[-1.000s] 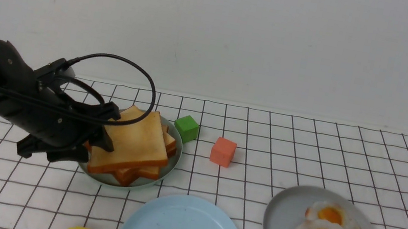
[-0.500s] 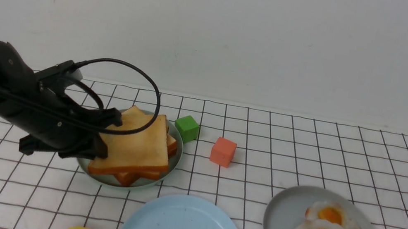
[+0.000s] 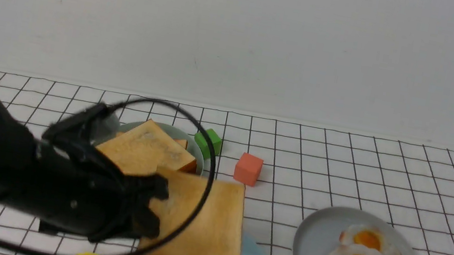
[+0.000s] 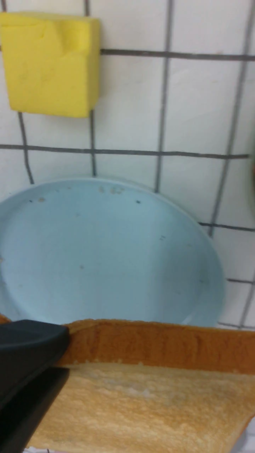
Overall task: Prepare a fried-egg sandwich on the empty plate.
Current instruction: Use the left arm to put a slice of bread into the empty plate in the middle, then use the right arm to grab a fried egg
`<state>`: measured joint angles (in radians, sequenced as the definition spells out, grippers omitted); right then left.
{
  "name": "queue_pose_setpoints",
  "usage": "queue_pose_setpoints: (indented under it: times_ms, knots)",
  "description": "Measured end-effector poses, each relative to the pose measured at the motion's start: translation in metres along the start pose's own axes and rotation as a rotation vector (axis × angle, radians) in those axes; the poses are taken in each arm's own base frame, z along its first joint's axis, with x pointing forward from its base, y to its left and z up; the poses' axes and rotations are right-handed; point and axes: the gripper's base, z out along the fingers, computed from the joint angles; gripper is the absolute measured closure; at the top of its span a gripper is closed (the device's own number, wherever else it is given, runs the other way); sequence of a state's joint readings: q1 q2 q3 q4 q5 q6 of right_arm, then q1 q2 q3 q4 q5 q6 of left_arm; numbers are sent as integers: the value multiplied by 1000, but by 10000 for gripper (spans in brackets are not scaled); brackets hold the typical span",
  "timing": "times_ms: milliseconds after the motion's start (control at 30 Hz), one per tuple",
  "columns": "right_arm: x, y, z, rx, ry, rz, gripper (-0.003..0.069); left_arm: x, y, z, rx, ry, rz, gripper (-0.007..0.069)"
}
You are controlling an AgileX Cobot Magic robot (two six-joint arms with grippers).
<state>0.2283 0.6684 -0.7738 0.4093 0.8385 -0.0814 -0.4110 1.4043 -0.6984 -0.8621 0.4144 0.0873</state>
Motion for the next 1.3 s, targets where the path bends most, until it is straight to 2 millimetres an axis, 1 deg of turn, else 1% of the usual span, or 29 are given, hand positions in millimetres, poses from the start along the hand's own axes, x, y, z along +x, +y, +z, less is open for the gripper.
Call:
queue_pose_setpoints:
  times_ms: [67, 133, 167, 233, 300, 333, 367, 433, 467, 567, 600, 633, 667, 733, 767, 833, 867, 900, 933, 1033, 1067, 1100, 1133, 1167, 1200, 1233, 1267, 1300]
  knots:
    - [0, 0, 0, 3, 1, -2, 417, 11, 4, 10, -20, 15, -10, 607]
    - [0, 0, 0, 3, 1, -3, 417, 17, 8, 20, -45, 34, -17, 607]
    - [0, 0, 0, 4, 2, -4, 417, 20, 10, 28, -62, 54, -29, 606]
    - [0, -1, 0, 6, 6, -5, 417, 23, 15, 39, -86, 78, -57, 590]
    - [0, -1, 0, 6, 6, -5, 417, 24, 17, 44, -98, 90, -69, 573]
    - [0, -1, 0, 6, 6, 1, 417, 25, 20, 48, -110, 100, -74, 553]
    - [0, -1, 0, 11, 6, 12, 417, 26, 22, 51, -120, 110, -79, 521]
    - [1, -3, 0, 32, 7, 38, 417, 27, 23, 52, -123, 126, -78, 430]
    - [1, -3, 0, 36, 7, 40, 417, 27, 23, 52, -122, 127, -78, 411]
    - [1, -8, 1, 86, 17, 106, 407, 29, 20, 47, -111, 149, -39, 237]
    - [1, -8, 1, 90, 20, 111, 405, 29, 19, 46, -111, 151, -35, 226]
    - [3, -12, 4, 131, 51, 145, 389, 30, 17, 39, -102, 157, 11, 137]
    - [4, -17, 7, 173, 88, 182, 370, 30, 14, 34, -94, 164, 49, 85]
    - [6, -23, 15, 229, 146, 235, 340, 29, 8, 24, -80, 167, 118, 17]
    - [6, -28, 22, 272, 185, 260, 314, 26, 1, 16, -66, 160, 173, -15]
    - [5, -33, 35, 304, 231, 296, 278, 19, -12, -1, -41, 153, 265, -36]
    - [4, -34, 43, 305, 244, 310, 263, 16, -20, -9, -27, 149, 308, -36]
    - [4, -34, 43, 303, 241, 312, 260, 17, -20, -11, -28, 153, 314, -34]
    - [2, -36, 55, 286, 257, 332, 246, 11, -32, -25, -7, 153, 371, -18]
    - [0, -40, 80, 264, 307, 347, 242, 4, -55, -54, 47, 140, 438, 57]
    - [0, -46, 91, 270, 328, 365, 242, 3, -65, -67, 84, 137, 453, 127]
    - [0, -51, 101, 281, 345, 378, 244, 2, -73, -79, 119, 128, 471, 178]
    - [0, -56, 106, 286, 351, 393, 247, 3, -77, -86, 144, 133, 483, 221]
    - [0, -67, 117, 304, 368, 423, 251, 6, -86, -102, 209, 119, 512, 333]
    - [0, -73, 122, 307, 372, 436, 255, 9, -90, -111, 244, 112, 527, 400]
    - [0, -76, 124, 306, 366, 449, 256, 9, -91, -113, 256, 110, 527, 434]
    - [0, -88, 134, 290, 370, 460, 263, 15, -95, -130, 306, 83, 561, 561]
    - [-1, -90, 135, 284, 361, 476, 265, 16, -95, -132, 310, 80, 564, 585]
